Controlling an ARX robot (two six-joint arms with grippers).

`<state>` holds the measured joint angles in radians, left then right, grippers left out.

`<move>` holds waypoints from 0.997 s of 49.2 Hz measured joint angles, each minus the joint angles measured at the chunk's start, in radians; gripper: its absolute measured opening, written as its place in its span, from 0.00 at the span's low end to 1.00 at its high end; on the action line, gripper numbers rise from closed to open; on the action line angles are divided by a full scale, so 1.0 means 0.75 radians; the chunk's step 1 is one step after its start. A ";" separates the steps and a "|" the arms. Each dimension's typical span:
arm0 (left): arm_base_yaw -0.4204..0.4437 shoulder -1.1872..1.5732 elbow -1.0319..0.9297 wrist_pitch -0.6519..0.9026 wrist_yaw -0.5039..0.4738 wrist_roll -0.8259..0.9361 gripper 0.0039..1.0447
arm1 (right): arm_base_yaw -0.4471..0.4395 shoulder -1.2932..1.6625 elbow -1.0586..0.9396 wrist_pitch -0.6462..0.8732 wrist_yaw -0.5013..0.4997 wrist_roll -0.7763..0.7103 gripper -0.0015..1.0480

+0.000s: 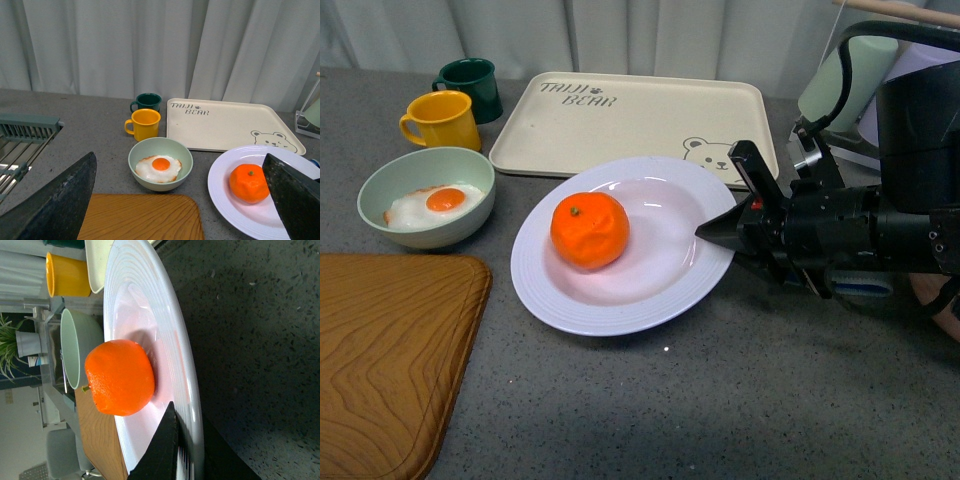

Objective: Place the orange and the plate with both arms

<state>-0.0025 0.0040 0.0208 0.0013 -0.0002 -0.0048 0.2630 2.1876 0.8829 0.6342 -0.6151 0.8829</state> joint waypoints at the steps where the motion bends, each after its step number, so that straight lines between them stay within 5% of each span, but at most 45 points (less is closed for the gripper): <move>1: 0.000 0.000 0.000 0.000 0.000 0.000 0.94 | -0.002 0.000 0.006 0.001 -0.003 0.004 0.03; 32: 0.000 0.000 0.000 0.000 0.000 0.000 0.94 | -0.052 0.251 0.591 -0.201 -0.019 0.121 0.03; 49: -0.001 0.000 0.000 0.000 0.000 0.000 0.94 | -0.062 0.478 1.074 -0.491 0.041 0.149 0.03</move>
<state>-0.0029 0.0040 0.0208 0.0013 -0.0002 -0.0048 0.2169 2.5458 1.6886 0.2661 -0.5842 0.9947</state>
